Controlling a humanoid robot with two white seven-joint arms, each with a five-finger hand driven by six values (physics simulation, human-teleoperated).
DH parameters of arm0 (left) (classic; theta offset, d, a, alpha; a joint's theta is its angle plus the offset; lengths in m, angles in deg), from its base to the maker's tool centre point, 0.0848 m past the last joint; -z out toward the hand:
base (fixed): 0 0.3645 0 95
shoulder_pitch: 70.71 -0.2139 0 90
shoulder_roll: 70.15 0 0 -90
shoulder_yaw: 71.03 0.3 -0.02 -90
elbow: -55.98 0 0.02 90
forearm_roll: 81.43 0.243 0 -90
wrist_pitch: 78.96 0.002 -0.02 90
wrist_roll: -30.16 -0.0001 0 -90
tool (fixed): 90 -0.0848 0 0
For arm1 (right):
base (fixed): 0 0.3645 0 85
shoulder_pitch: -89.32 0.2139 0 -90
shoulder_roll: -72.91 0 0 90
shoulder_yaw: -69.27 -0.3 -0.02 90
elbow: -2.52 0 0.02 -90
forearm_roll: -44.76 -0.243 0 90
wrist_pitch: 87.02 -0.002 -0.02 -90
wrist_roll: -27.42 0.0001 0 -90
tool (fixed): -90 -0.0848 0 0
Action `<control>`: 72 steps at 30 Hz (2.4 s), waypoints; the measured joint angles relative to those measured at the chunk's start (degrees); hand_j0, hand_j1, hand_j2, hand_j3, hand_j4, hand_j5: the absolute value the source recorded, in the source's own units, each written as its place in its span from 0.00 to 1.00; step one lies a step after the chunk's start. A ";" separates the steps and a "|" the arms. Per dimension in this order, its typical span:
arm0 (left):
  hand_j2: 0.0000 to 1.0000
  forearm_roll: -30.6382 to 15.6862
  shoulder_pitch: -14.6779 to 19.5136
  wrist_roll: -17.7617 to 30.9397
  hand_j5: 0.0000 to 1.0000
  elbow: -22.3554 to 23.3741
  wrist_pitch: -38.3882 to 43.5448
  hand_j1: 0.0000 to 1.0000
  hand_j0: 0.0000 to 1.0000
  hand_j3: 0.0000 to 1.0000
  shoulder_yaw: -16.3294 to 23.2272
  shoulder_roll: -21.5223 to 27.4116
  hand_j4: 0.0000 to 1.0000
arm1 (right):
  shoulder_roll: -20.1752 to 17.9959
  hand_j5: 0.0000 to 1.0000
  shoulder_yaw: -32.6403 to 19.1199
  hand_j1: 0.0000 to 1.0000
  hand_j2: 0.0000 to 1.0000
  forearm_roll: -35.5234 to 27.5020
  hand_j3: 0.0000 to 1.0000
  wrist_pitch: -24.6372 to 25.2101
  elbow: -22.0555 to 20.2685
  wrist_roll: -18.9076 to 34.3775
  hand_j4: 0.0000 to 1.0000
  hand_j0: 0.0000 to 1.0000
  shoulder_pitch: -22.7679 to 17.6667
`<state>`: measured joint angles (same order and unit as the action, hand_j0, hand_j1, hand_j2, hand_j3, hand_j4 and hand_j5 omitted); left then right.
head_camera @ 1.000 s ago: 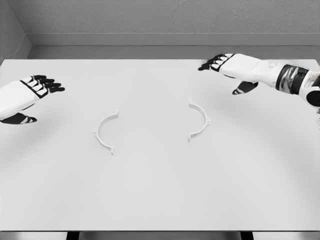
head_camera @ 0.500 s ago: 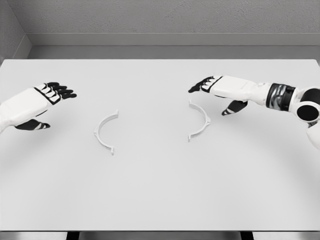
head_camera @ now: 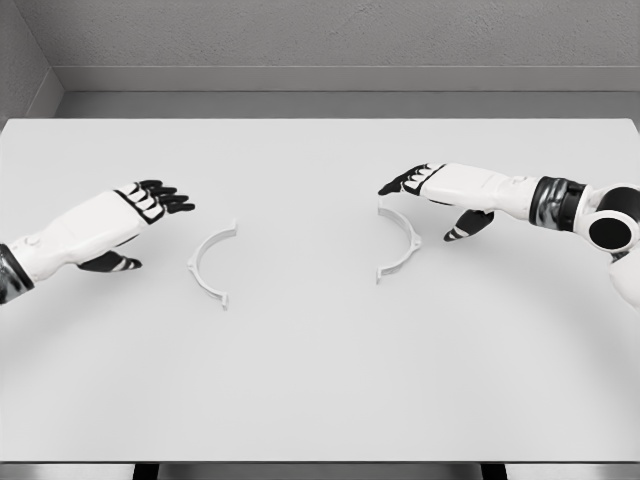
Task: Assemble PVC drainage pipe clamps
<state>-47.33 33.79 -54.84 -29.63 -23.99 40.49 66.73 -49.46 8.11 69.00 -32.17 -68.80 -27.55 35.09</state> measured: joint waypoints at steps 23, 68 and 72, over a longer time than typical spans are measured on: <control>1.00 1.55 4.04 2.59 1.00 0.91 -0.01 1.00 1.00 1.00 5.53 -4.76 1.00 | 4.24 1.00 -0.17 1.00 1.00 -0.14 1.00 0.00 5.68 0.00 1.00 1.00 1.14; 1.00 4.38 6.24 5.22 1.00 3.98 0.06 1.00 1.00 1.00 6.34 -11.54 1.00 | 9.99 1.00 0.98 1.00 1.00 0.50 1.00 0.01 12.74 0.00 1.00 1.00 5.54; 1.00 4.20 6.24 5.36 1.00 3.89 0.04 1.00 1.00 1.00 6.35 -11.53 1.00 | 10.24 1.00 0.93 1.00 1.00 0.48 1.00 0.01 13.93 0.00 1.00 1.00 6.15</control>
<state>-43.13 40.03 -49.49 -25.74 -23.95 46.84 55.20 -39.22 9.04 69.47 -32.17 -54.88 -27.55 41.24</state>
